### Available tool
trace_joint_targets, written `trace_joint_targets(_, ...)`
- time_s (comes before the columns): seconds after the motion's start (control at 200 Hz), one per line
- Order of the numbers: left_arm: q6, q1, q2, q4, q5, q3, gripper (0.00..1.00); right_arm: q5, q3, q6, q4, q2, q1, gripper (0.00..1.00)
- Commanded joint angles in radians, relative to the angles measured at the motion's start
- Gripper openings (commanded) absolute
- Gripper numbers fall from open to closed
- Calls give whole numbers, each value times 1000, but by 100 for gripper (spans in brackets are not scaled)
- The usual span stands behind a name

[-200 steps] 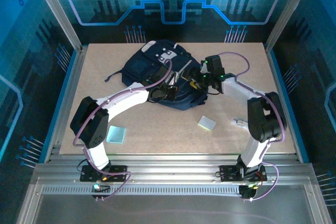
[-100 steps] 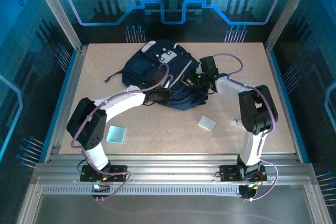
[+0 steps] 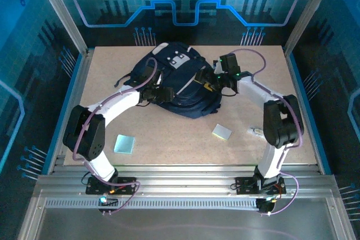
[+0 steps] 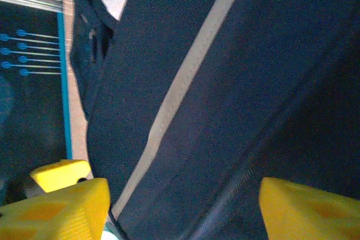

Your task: Pack the student bag

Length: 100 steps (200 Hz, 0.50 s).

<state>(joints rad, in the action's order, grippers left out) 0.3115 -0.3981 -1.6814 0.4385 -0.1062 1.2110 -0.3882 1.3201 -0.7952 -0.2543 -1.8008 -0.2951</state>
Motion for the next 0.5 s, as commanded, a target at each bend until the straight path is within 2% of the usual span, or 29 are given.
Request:
trace_joint_targets(0.0, 85, -10, 64, -50, 75, 25, 99, 88, 7, 145, -253, 121, 5, 76)
trace_joint_targets(0.05, 111, -11, 70, -78, 106, 20, 99, 133, -7, 182, -335, 154, 4, 80)
trace_joint_targets(0.075, 123, -11, 70, -92, 116, 20, 99, 152, -17, 198, -376, 169, 4, 88)
trace_joint_targets(0.13, 142, -12, 65, -120, 142, 24, 99, 188, -42, 227, -452, 198, 3, 92)
trace_joint_targets(0.315, 175, -12, 18, -191, 200, 60, 99, 351, -184, 219, -599, 295, -18, 96)
trace_joint_targets(0.495, 192, -11, -3, -228, 232, 56, 99, 427, -335, 125, -614, 368, -53, 95)
